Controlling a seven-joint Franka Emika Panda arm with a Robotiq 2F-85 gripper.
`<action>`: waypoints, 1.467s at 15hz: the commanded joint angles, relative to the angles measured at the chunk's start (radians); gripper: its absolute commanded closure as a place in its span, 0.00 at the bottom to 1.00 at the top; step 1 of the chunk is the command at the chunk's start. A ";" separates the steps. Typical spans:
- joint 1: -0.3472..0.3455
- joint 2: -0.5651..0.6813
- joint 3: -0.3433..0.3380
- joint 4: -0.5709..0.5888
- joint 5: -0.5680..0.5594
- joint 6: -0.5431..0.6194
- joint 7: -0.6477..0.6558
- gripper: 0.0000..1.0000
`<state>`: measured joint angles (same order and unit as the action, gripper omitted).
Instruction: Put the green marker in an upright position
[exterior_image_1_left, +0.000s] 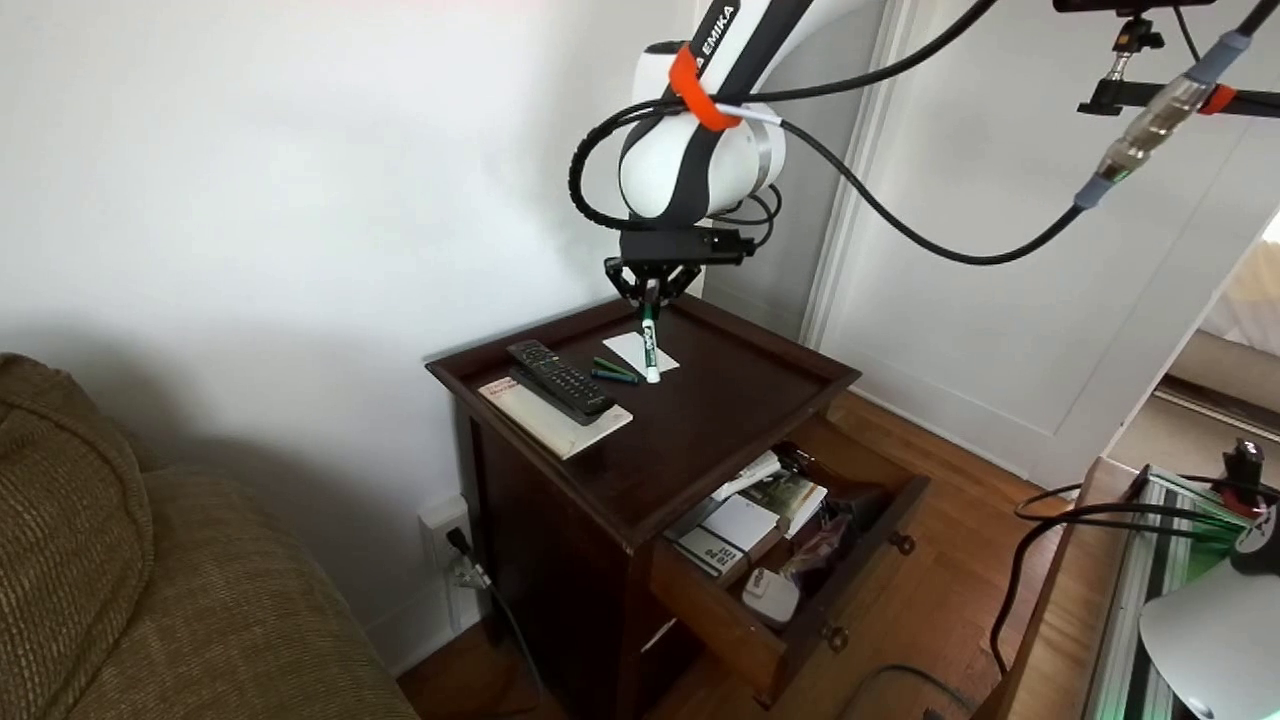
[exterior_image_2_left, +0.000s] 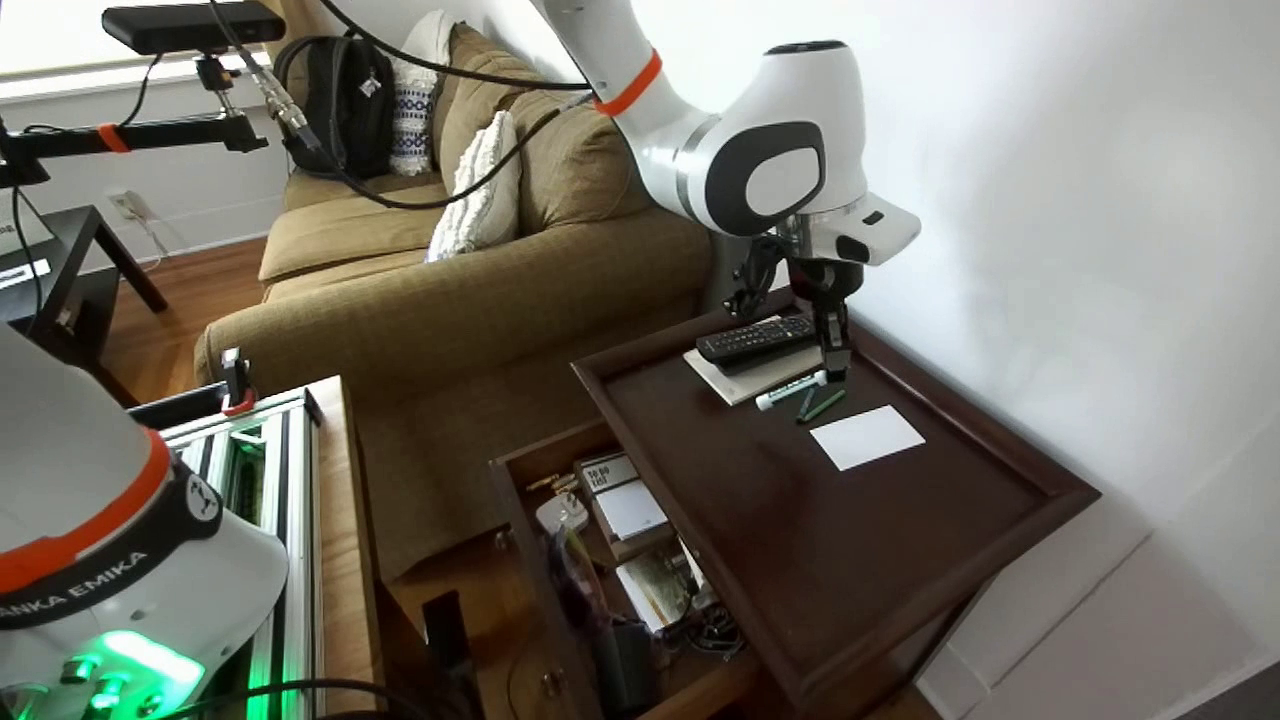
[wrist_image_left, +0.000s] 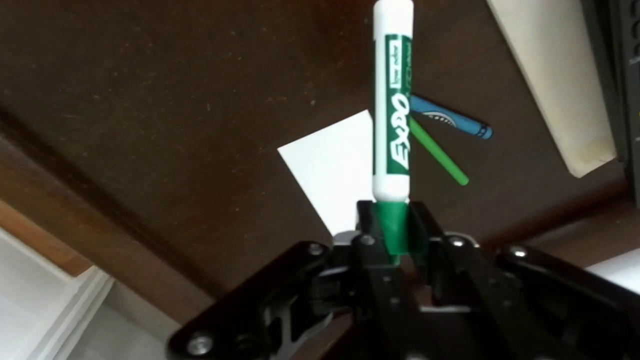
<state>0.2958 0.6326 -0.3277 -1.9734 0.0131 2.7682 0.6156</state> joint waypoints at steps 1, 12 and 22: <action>0.158 -0.029 -0.171 -0.110 -0.146 0.079 0.191 0.95; 0.412 0.051 -0.403 -0.178 -0.235 0.158 0.492 0.80; 0.675 0.317 -0.639 -0.160 -0.187 0.182 0.678 0.95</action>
<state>0.8955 0.8368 -0.9157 -2.1387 -0.2242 2.9254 1.2302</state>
